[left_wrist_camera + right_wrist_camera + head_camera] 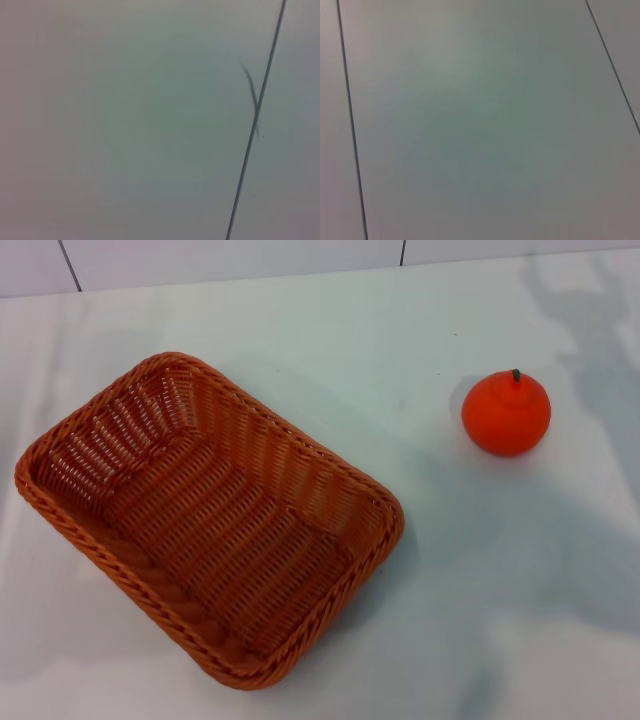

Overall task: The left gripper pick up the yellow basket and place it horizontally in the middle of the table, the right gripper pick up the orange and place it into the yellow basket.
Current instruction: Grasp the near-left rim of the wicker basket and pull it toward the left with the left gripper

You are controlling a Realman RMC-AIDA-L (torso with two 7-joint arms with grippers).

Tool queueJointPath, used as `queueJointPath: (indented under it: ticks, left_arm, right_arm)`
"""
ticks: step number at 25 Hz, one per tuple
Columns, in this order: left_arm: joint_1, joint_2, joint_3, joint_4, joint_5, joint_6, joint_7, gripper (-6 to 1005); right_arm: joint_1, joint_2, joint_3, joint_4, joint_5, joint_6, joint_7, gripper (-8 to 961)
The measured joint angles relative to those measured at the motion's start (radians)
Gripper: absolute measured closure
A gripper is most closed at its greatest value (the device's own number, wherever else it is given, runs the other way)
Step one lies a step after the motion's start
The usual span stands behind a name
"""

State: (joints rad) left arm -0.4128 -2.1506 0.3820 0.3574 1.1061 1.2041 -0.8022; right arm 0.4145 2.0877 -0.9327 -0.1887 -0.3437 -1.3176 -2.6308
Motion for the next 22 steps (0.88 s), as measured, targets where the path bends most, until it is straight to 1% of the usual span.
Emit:
queueJointPath:
  ticks: [9,12,15,17,18,20,21,22]
  left_arm:
    - [-0.003,0.001,0.000,0.000,0.002,0.000,-0.002,161]
    - [0.001,0.009,0.025,0.011,0.004,0.006,-0.062,162]
    - [0.025,0.040,0.134,0.095,0.024,0.010,-0.274,162]
    - [0.035,0.085,0.224,0.190,0.093,0.009,-0.518,162]
    - [0.034,0.100,0.240,0.218,0.136,0.013,-0.606,161]
    - [0.015,0.146,0.262,0.294,0.262,0.041,-0.804,161]
    - [0.001,0.162,0.262,0.318,0.327,0.062,-0.874,162]
    - [-0.017,0.184,0.262,0.339,0.398,0.089,-0.943,164]
  right_arm:
    - [0.000,0.000,0.000,0.000,0.000,0.000,0.000,6]
    - [0.000,0.000,0.000,0.000,0.000,0.001,0.000,6]
    - [0.000,0.000,0.000,0.000,0.000,0.002,0.002,7]
    - [0.000,0.000,0.000,0.000,0.000,0.002,0.003,7]
    - [0.001,0.000,0.000,0.000,0.000,0.002,0.004,7]
    - [0.001,0.000,0.000,0.000,-0.001,0.001,0.005,7]
    - [0.001,0.000,0.000,0.000,-0.001,0.000,0.006,7]
    - [0.001,0.000,-0.001,0.000,-0.001,0.000,0.006,7]
